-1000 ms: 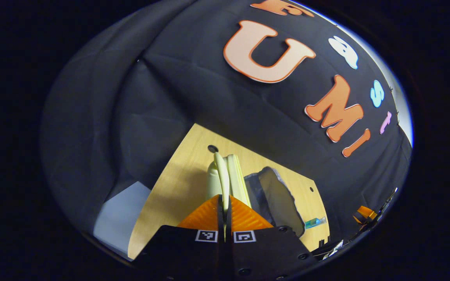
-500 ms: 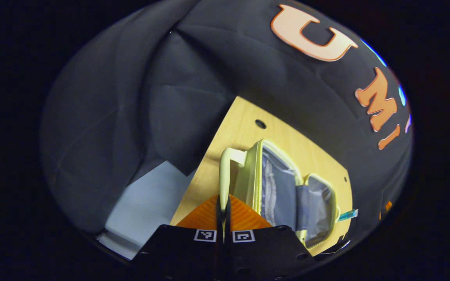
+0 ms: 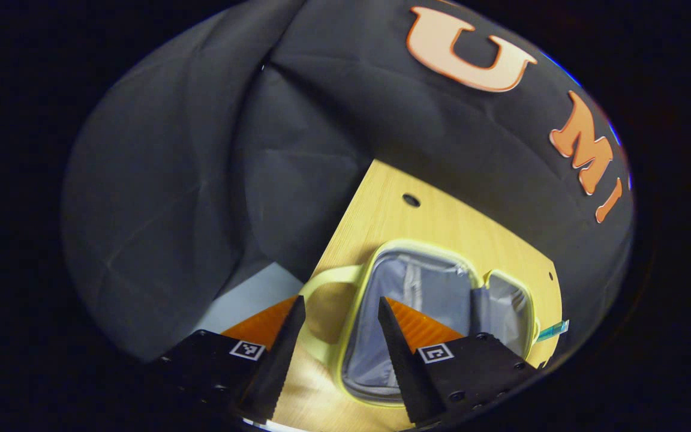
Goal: First open the suitcase, pack the skin care products into it, and then close the suitcase.
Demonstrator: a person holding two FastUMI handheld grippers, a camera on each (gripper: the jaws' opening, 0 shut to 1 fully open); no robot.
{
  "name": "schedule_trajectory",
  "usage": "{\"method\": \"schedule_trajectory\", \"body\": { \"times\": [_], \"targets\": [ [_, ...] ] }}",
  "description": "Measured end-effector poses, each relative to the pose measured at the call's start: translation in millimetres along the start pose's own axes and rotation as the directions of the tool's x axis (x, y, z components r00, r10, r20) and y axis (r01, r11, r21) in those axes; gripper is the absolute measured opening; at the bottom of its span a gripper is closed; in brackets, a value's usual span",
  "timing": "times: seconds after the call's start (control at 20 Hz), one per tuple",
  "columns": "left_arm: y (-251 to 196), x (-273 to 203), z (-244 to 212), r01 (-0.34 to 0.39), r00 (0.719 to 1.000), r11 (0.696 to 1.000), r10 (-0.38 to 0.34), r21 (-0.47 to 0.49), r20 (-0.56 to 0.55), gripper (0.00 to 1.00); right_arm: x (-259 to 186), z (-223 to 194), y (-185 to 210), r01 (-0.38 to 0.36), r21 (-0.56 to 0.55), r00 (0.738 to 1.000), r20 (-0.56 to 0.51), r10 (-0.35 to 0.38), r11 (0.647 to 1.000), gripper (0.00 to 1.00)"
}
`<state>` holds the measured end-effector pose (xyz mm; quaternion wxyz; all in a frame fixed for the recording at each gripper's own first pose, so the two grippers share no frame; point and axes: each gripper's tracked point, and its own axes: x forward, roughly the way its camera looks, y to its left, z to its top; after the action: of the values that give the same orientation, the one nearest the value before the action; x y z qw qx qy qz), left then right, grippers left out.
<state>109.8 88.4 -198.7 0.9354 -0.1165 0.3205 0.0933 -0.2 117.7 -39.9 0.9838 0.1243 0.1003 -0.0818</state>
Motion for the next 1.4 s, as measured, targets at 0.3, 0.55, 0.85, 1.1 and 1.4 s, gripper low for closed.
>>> {"method": "schedule_trajectory", "body": {
  "times": [0.3,0.55,0.85,1.1,1.4],
  "targets": [
    [-112,-99,100,-0.008,0.931,0.985,-0.055,0.171,0.360,0.95,12,18,-21,0.003,-0.127,0.998,0.061,0.005,0.992,0.95],
    [-225,-159,131,0.000,0.814,0.976,-0.126,0.217,0.566,0.96,23,30,-39,-0.010,-0.170,0.995,0.096,0.027,0.985,0.95],
    [-372,-181,93,0.080,0.748,0.944,-0.268,0.319,0.607,0.96,36,34,-68,-0.021,-0.182,0.996,0.077,0.035,0.983,0.95],
    [-490,-155,18,0.156,0.749,0.901,-0.375,0.405,0.546,0.97,40,26,-90,-0.039,-0.226,0.998,0.040,0.049,0.973,0.95],
    [-576,-109,-86,0.191,0.799,0.850,-0.425,0.490,0.426,0.96,39,8,-129,-0.049,-0.229,0.999,-0.012,0.047,0.972,0.95]
  ]
}}
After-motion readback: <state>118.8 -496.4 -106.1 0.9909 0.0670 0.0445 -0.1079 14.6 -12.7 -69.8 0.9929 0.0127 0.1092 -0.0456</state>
